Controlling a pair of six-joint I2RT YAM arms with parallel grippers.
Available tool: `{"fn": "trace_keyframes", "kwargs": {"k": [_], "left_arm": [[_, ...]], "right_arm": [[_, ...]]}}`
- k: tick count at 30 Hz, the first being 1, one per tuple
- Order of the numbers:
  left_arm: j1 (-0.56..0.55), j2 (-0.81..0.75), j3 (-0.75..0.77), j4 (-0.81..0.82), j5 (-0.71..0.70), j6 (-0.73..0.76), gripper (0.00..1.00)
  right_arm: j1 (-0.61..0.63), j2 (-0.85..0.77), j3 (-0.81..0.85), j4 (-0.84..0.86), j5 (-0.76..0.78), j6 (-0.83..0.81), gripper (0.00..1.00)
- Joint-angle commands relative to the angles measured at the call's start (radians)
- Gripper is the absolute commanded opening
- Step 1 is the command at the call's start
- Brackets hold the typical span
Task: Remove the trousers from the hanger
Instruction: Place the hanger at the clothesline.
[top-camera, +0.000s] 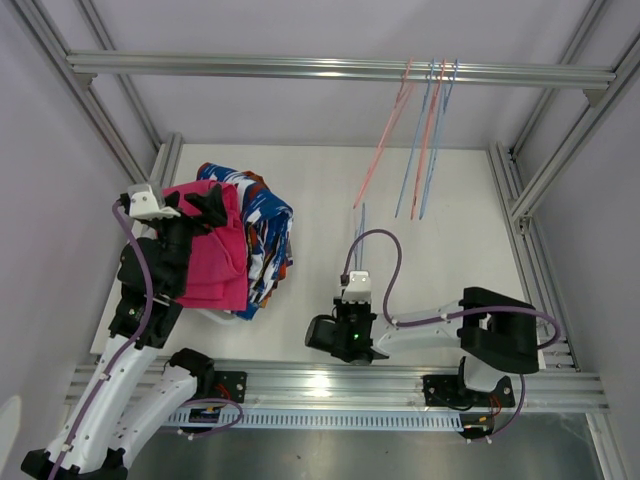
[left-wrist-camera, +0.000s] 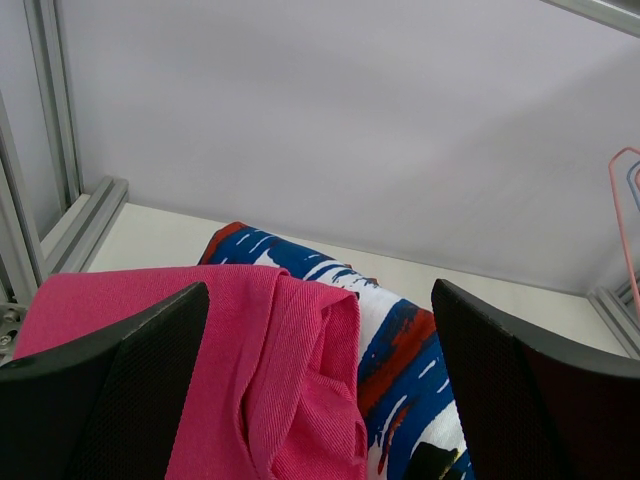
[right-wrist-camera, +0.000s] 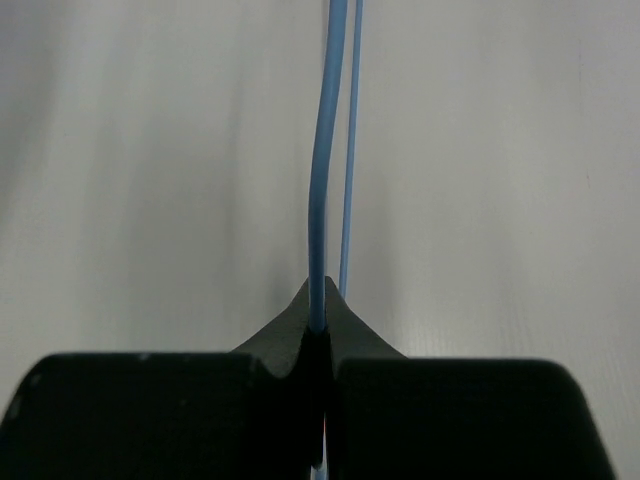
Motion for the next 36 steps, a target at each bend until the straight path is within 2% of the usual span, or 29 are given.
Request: {"fn": "trace_keyframes", "kwargs": {"k": [1, 6, 11, 22, 30, 36], "left_arm": [[-0.001, -0.007, 0.008, 0.011, 0.016, -0.016, 0.96], [-0.001, -0.009, 0.005, 0.011, 0.014, -0.016, 0.96], [-0.001, -0.009, 0.008, 0.011, 0.017, -0.018, 0.96], [-0.001, -0.012, 0.007, 0.011, 0.023, -0.019, 0.96], [-0.001, -0.006, 0.007, 0.009, 0.022, -0.021, 0.96], [-0.001, -0.006, 0.007, 0.011, 0.02, -0.019, 0.96]], "right_arm": [[0.03, 0.061, 0.078, -0.046, 0.085, 0.104, 0.0], [0.07, 0.126, 0.185, -0.078, 0.091, 0.069, 0.0], [0.081, 0.066, 0.225, -0.081, 0.092, -0.005, 0.0], [0.045, -0.11, 0.363, 0.06, 0.109, -0.466, 0.0], [-0.102, -0.166, 0.509, 0.166, 0.031, -0.77, 0.0], [-0.214, -0.152, 0.67, 0.175, -0.096, -0.887, 0.0]]}}
